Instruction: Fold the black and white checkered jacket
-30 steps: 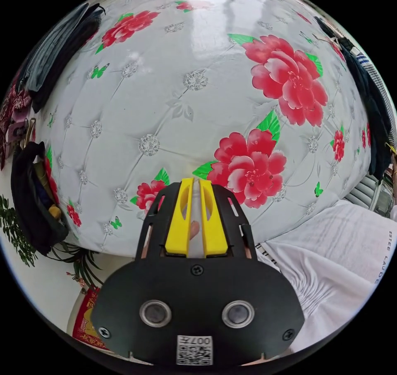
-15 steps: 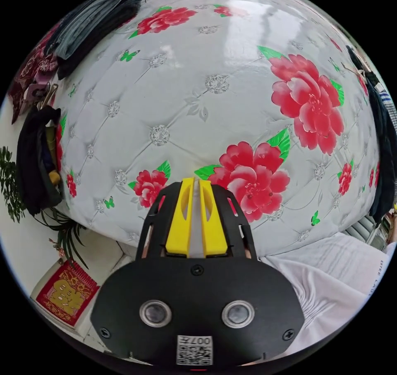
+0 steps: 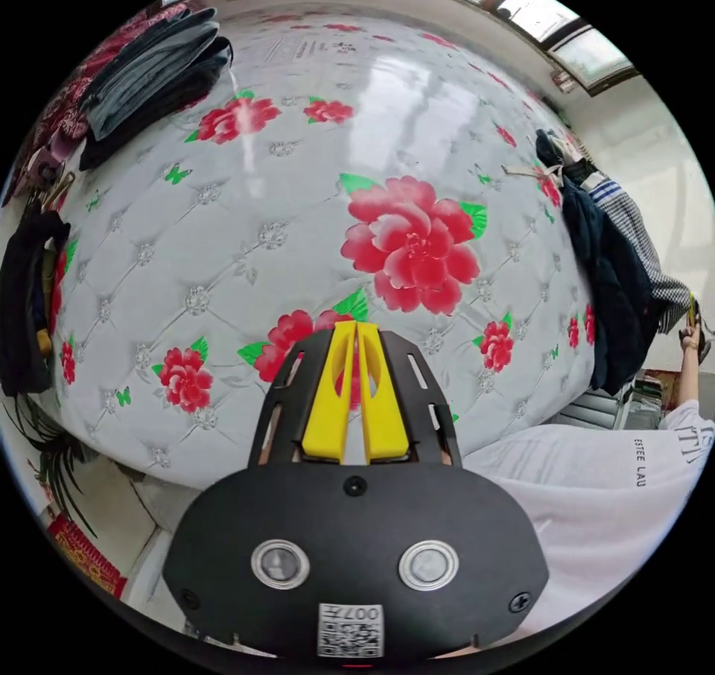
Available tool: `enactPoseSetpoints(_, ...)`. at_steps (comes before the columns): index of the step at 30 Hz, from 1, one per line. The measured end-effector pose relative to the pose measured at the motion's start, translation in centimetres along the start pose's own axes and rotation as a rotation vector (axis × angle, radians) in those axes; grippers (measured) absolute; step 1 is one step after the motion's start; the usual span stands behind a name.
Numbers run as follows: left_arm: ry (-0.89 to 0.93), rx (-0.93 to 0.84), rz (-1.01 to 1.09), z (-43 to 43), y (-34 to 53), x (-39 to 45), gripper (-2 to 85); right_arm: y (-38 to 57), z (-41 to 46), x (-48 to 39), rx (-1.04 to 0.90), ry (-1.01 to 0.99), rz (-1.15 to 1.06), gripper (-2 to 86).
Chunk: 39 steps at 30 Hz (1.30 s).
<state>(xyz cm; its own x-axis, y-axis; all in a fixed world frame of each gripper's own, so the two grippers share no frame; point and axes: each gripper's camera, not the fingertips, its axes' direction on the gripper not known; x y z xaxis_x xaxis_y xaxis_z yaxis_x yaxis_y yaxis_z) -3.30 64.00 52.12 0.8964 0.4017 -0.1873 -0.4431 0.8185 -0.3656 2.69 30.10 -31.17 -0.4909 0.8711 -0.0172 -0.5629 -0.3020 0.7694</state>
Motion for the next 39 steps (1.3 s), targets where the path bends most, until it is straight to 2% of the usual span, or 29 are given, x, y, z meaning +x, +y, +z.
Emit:
enactPoseSetpoints(5,0.073,0.24,0.158,-8.5,1.1,3.1,7.5,0.5,-3.4,-20.0,0.029,-0.361,-0.43,0.2)
enactPoseSetpoints(7,0.114,0.347,0.256,-12.9,2.1,4.8,10.0,3.9,-6.1,-30.4,0.058,-0.541,-0.616,0.2)
enactPoseSetpoints(11,0.182,0.642,0.423,-23.7,6.9,7.8,13.3,13.6,-9.8,-44.0,0.03,-0.848,-0.872,0.3)
enactPoseSetpoints(14,0.138,0.798,0.494,-28.7,11.3,7.9,13.7,24.8,-11.7,-52.8,-0.096,-1.083,-1.015,0.6)
enactPoseSetpoints(16,0.102,0.848,0.483,-30.1,13.6,6.4,13.5,35.5,-11.2,-58.2,-0.3,-1.254,-1.058,1.1)
enactPoseSetpoints(18,0.024,0.822,0.385,-29.2,15.5,2.4,12.3,44.6,-9.7,-61.5,-0.477,-1.301,-1.097,1.8)
enactPoseSetpoints(19,0.003,0.781,0.345,-28.6,15.6,1.2,11.8,50.4,-8.1,-63.1,-0.619,-1.284,-1.1,2.3)
enactPoseSetpoints(20,-0.056,0.637,0.27,-26.7,15.6,-1.4,10.8,53.2,-7.4,-63.7,-0.681,-1.266,-1.115,2.6)
enactPoseSetpoints(22,-0.186,0.499,0.138,-23.9,16.9,-5.4,9.6,61.7,-4.8,-63.3,-0.796,-1.168,-1.129,3.3)
enactPoseSetpoints(26,-0.196,0.442,-0.045,-22.6,23.2,-13.1,9.5,66.3,-0.4,-58.6,-0.903,-0.964,-1.101,4.9)
enactPoseSetpoints(28,-0.201,0.422,-0.093,-22.9,24.8,-15.0,10.1,66.4,2.9,-54.8,-0.899,-0.726,-1.107,5.7)
enactPoseSetpoints(31,-0.202,0.395,-0.08,-23.1,25.6,-15.9,10.7,66.1,7.0,-51.1,-0.886,-0.488,-1.122,6.5)
enactPoseSetpoints(33,-0.21,0.369,-0.016,-22.5,25.1,-15.1,11.2,66.2,9.5,-49.8,-0.906,-0.416,-1.098,7.2)
enactPoseSetpoints(39,-0.227,0.273,0.16,-19.2,22.9,-12.5,12.3,69.6,18.9,-49.8,-1.026,-0.374,-0.972,9.7)
